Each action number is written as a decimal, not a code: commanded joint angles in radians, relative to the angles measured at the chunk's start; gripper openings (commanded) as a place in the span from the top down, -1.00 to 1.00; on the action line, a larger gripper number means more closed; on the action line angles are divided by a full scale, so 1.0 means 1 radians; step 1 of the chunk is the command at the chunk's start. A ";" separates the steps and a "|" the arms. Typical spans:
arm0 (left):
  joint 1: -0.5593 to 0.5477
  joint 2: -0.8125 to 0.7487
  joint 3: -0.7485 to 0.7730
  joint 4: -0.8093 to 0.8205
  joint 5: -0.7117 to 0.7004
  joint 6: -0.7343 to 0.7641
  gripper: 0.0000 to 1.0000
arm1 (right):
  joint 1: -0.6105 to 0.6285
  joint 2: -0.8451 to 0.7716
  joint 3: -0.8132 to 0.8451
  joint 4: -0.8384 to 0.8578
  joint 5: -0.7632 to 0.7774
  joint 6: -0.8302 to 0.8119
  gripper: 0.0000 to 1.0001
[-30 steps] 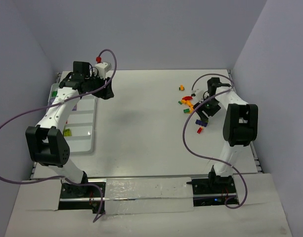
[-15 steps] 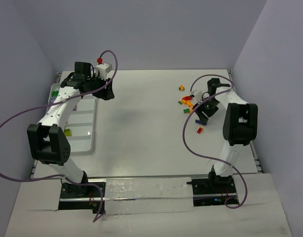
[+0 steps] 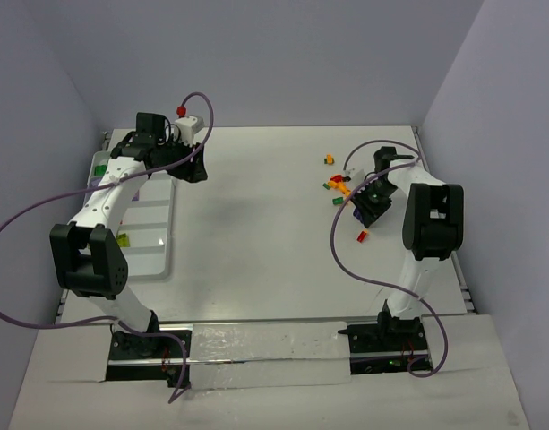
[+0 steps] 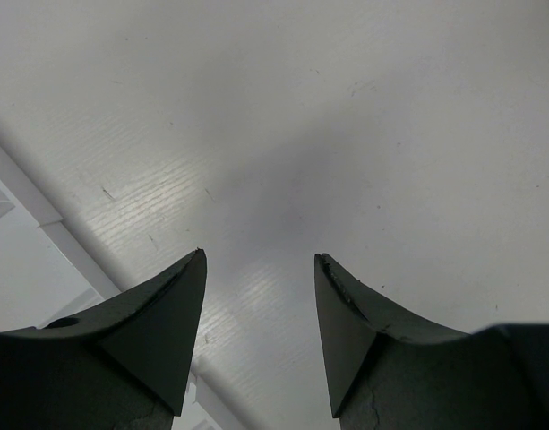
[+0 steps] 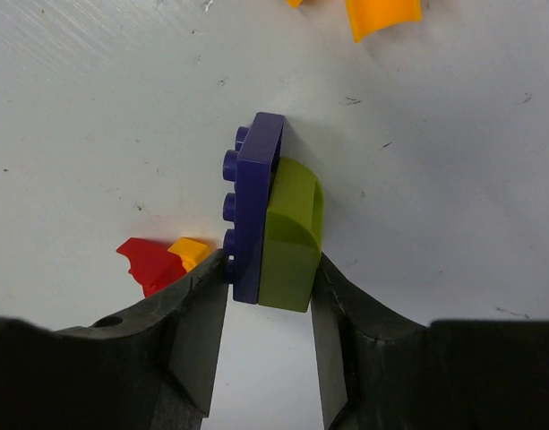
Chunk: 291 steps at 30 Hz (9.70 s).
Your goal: Sort the legos into containers by color
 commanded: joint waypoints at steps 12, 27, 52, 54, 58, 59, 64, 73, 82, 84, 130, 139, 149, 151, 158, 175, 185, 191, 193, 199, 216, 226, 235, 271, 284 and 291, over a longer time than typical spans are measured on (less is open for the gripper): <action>0.030 -0.044 -0.019 0.139 0.326 -0.256 -0.45 | 0.021 -0.175 0.133 -0.049 -0.232 0.104 0.67; -0.103 -0.014 -0.137 0.628 0.466 -0.958 -0.98 | 0.516 -0.345 0.240 0.178 -0.238 0.547 1.00; -0.229 0.016 -0.190 0.729 0.486 -1.022 -0.07 | 0.679 -0.272 0.332 0.219 0.032 0.679 1.00; -0.230 0.018 -0.195 0.740 0.492 -1.032 0.06 | 0.680 -0.272 0.331 0.220 0.035 0.680 1.00; -0.234 0.026 -0.198 0.760 0.512 -1.044 0.13 | 0.679 -0.274 0.330 0.222 0.020 0.679 1.00; -0.234 0.028 -0.195 0.761 0.514 -1.045 0.12 | 0.679 -0.274 0.330 0.219 0.014 0.678 1.00; -0.236 0.037 -0.181 0.755 0.511 -1.048 -0.22 | 0.680 -0.279 0.327 0.218 -0.009 0.674 1.00; -0.242 0.043 -0.175 0.723 0.485 -1.027 -0.15 | 0.684 -0.278 0.331 0.214 -0.009 0.674 1.00; -0.246 0.048 -0.187 0.764 0.510 -1.043 0.39 | 0.690 -0.279 0.331 0.204 -0.053 0.664 1.00; -0.244 0.048 -0.190 0.762 0.526 -1.030 0.77 | 0.690 -0.273 0.343 0.182 -0.079 0.662 0.65; -0.237 -0.113 -0.121 0.276 0.889 -0.287 1.00 | 0.537 -0.202 0.374 -0.023 -0.881 0.610 -0.05; -0.244 -0.112 -0.123 0.287 0.866 -0.293 1.00 | 0.558 -0.197 0.387 -0.060 -0.898 0.575 0.13; -0.246 -0.116 -0.130 0.292 0.847 -0.307 0.28 | 0.563 -0.186 0.396 -0.074 -0.887 0.575 1.00; -0.248 -0.118 -0.133 0.302 0.841 -0.318 0.10 | 0.564 -0.188 0.394 -0.070 -0.883 0.582 1.00; -0.251 -0.119 -0.138 0.312 0.824 -0.331 -0.06 | 0.563 -0.194 0.388 -0.046 -0.869 0.604 1.00; -0.175 -0.103 -0.137 -0.060 0.800 0.076 1.00 | 0.415 -0.198 0.417 -0.060 -0.913 0.620 1.00; 0.091 -0.107 -0.099 -0.127 0.629 0.149 1.00 | 0.348 -0.218 0.426 -0.083 -0.851 0.593 1.00; 0.231 -0.041 0.069 -0.036 0.176 0.030 1.00 | 0.359 -0.216 0.404 0.037 -0.656 0.699 1.00; 0.261 0.004 0.110 -0.060 0.070 0.025 1.00 | 0.364 -0.215 0.394 0.067 -0.613 0.719 1.00; 0.304 0.172 0.257 -0.125 -0.254 0.003 1.00 | 0.383 -0.215 0.364 0.109 -0.562 0.734 1.00; 0.330 0.534 0.571 -0.336 -0.404 -0.025 0.98 | 0.394 -0.227 0.301 0.145 -0.540 0.723 1.00; 0.330 0.556 0.515 -0.330 -0.370 -0.022 0.76 | 0.394 -0.195 0.336 0.125 -0.550 0.725 1.00; 0.329 0.602 0.534 -0.342 -0.363 -0.022 0.46 | 0.399 -0.195 0.330 0.125 -0.541 0.728 1.00; -0.109 -0.336 -0.285 0.349 0.427 -0.372 -0.39 | 0.489 -0.286 0.046 0.794 -0.787 1.500 1.00; -0.324 -0.270 -0.192 0.268 0.101 -0.287 -0.45 | 0.496 -0.340 -0.011 0.817 -0.605 1.706 1.00; -0.372 -0.227 -0.134 0.256 -0.018 -0.275 -0.46 | 0.503 -0.354 -0.018 0.813 -0.603 1.699 1.00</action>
